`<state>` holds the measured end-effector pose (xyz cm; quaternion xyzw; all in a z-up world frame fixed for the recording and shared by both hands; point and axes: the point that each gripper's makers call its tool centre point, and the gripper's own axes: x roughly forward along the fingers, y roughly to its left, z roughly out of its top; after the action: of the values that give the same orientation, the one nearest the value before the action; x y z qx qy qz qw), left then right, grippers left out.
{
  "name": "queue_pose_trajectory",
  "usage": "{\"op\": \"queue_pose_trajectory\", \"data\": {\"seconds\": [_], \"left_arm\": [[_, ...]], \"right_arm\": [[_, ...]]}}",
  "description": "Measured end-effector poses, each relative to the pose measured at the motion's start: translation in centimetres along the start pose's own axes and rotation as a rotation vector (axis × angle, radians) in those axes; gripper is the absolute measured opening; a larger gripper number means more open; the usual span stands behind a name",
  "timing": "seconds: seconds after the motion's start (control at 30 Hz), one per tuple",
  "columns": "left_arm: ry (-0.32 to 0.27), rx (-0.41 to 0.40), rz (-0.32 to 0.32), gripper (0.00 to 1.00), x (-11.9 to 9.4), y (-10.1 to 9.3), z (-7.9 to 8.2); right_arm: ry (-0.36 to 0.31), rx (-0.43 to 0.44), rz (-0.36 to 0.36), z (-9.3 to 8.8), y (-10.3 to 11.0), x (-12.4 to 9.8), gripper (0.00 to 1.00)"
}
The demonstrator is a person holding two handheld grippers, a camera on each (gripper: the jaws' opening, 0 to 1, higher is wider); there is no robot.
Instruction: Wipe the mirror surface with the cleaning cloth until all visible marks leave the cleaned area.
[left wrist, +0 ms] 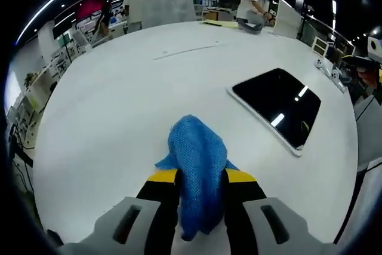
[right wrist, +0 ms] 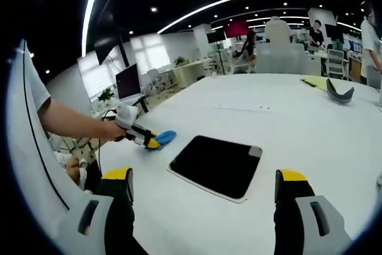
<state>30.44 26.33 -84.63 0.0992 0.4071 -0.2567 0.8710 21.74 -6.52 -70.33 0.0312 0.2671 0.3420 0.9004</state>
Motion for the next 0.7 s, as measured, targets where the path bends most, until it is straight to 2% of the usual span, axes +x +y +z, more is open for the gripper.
{"op": "queue_pose_trajectory", "data": {"seconds": [0.1,0.17,0.27,0.4,0.7], "left_arm": [[-0.006,0.004,0.005,0.39,0.08,0.59,0.01],[-0.007,0.017,-0.014,0.39,0.03,0.44,0.13],[-0.008,0.025,-0.01,0.45,0.08,0.78,0.3],[-0.01,0.043,-0.026,0.6,0.38,0.74,0.53],[-0.015,0.049,-0.032,0.62,0.39,0.91,0.58]], "right_arm": [[0.006,-0.002,-0.003,-0.04,-0.01,-0.05,0.99],[0.006,-0.003,-0.006,0.04,-0.14,-0.11,0.99],[0.009,-0.004,-0.011,0.05,-0.35,-0.18,0.99],[0.012,-0.007,-0.017,0.02,-0.47,-0.26,0.99],[0.023,-0.011,-0.017,-0.16,-0.61,-0.27,0.99]]}}
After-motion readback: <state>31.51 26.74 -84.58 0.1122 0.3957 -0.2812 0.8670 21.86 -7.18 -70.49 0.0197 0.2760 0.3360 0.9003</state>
